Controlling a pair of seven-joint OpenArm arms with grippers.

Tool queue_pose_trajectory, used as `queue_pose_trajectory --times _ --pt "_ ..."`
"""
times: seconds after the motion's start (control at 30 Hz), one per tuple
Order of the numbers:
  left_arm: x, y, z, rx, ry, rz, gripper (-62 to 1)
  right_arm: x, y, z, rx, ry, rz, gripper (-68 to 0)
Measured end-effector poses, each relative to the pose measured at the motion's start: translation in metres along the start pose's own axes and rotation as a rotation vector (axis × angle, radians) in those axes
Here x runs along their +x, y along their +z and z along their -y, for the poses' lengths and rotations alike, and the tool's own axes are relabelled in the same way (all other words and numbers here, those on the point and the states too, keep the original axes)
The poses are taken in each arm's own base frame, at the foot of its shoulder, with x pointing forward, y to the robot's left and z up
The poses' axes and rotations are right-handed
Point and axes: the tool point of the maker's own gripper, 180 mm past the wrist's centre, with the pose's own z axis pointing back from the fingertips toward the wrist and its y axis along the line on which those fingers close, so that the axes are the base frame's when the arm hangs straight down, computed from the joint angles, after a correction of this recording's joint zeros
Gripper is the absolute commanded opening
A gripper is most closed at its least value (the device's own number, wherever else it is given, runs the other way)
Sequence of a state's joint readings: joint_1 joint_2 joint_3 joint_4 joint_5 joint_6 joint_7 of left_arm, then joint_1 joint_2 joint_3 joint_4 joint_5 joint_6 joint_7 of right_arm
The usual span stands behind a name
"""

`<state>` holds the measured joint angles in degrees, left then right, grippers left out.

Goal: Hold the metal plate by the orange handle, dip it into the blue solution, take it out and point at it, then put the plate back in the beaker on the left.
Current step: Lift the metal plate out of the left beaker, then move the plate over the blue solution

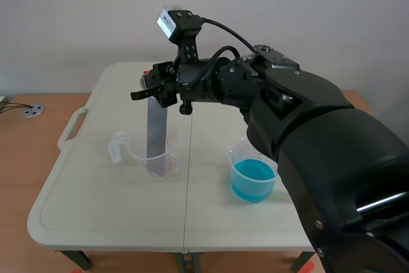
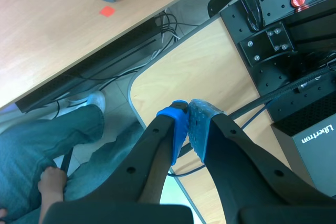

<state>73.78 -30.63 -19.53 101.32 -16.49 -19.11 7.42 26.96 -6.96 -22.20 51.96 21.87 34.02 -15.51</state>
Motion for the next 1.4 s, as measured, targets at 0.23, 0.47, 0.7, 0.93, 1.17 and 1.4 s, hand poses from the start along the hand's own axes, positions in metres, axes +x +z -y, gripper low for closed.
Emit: queue_pose_trajectory --times 0.23,0.47,0.7,0.93,1.17,1.4 --pt "0.009 -0.001 -0.004 0.017 -0.033 0.044 -57.8 0.002 0.001 -0.023 0.126 0.040 0.011 -66.5" --pt "0.022 -0.005 -0.011 0.034 -0.044 0.083 -57.8 0.010 0.003 -0.025 0.137 0.049 0.048 -66.5" --pt "0.022 -0.005 -0.011 0.034 -0.044 0.083 -57.8 0.029 0.009 -0.024 0.128 0.099 0.085 -66.5" --pt "0.022 -0.005 -0.010 0.032 -0.044 0.083 -57.8 0.050 0.016 -0.032 0.130 0.159 0.121 -66.5" --pt "0.021 -0.006 -0.010 0.031 -0.044 0.076 -57.8 0.057 0.029 -0.038 0.120 0.214 0.133 -66.5" --pt "0.021 -0.006 -0.010 0.031 -0.044 0.075 -57.8 0.068 0.043 -0.043 0.110 0.273 0.156 -66.5"
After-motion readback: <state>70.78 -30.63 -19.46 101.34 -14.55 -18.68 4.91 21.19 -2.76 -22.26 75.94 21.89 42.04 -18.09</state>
